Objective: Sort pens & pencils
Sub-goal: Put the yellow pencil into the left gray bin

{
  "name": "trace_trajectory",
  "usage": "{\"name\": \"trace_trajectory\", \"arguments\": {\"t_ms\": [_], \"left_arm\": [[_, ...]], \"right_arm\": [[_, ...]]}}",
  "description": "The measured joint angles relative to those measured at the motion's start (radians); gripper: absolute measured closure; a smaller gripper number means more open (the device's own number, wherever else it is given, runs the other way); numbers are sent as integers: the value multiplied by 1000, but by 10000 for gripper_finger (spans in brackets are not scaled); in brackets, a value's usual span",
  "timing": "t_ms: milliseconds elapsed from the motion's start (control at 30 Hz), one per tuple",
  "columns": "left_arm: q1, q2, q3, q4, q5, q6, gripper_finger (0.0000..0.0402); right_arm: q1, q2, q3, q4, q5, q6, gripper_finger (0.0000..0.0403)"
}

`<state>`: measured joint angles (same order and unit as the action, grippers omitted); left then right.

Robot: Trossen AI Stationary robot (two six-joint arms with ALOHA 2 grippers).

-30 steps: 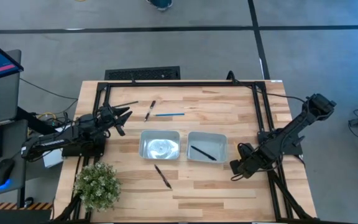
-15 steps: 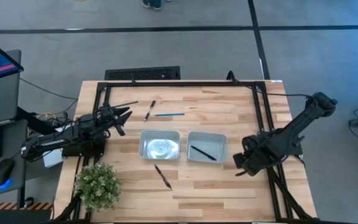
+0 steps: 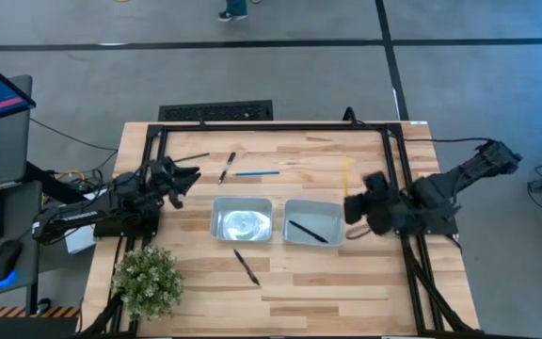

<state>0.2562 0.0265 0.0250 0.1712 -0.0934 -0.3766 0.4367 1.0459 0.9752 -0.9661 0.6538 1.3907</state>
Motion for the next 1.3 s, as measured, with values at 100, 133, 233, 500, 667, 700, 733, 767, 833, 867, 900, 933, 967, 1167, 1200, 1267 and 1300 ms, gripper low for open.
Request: {"name": "trace_trajectory", "arguments": {"t_ms": [100, 133, 233, 500, 667, 700, 733, 767, 833, 867, 900, 933, 967, 1167, 1200, 1267, 1300], "left_arm": [[0, 0, 0, 132, 159, -31, 283], [0, 0, 0, 181, 208, -44, 283], [0, 0, 1, 353, 324, -81, 283], [0, -1, 3, 673, 446, -89, 283], [-1, -1, 3, 640, 471, -97, 283], [-1, -1, 3, 611, 445, -92, 283], [-1, 0, 3, 579, 403, -91, 283], [0, 0, 3, 549, 354, -96, 283], [0, -1, 3, 460, 254, -104, 283], [0, 0, 3, 405, 212, -104, 283], [0, 0, 3, 360, 174, -109, 283], [0, 0, 3, 324, 145, -125, 283], [0, 0, 3, 294, 126, -143, 283], [0, 50, 53, 162, 73, -177, 283], [0, 69, 69, 157, 48, -174, 283], [0, 106, 98, 155, 21, -175, 283], [0, 127, 113, 155, 20, -190, 283]], "right_arm": [[-112, 5, 0, 197, -25, -251, 349], [-149, 11, 0, 272, -40, -330, 349], [-248, 30, 0, 486, -142, -540, 349], [-429, 166, 2, 843, -469, -777, 349], [-472, 275, 0, 961, -587, -789, 349], [-477, 295, 0, 993, -604, -789, 349], [-480, 312, 0, 1013, -622, -790, 349], [-484, 327, 0, 1037, -640, -793, 349], [-493, 362, 0, 1108, -673, -797, 349], [-499, 376, 0, 1131, -684, -797, 349], [-504, 390, 0, 1160, -694, -797, 349], [-507, 405, 1, 1192, -708, -797, 349], [-512, 423, 12, 1209, -724, -797, 349], [-524, 517, 123, 1211, -805, -865, 349], [-525, 533, 144, 1207, -823, -874, 349], [-525, 571, 189, 1210, -855, -884, 349], [-525, 588, 208, 1213, -862, -893, 349]]}}
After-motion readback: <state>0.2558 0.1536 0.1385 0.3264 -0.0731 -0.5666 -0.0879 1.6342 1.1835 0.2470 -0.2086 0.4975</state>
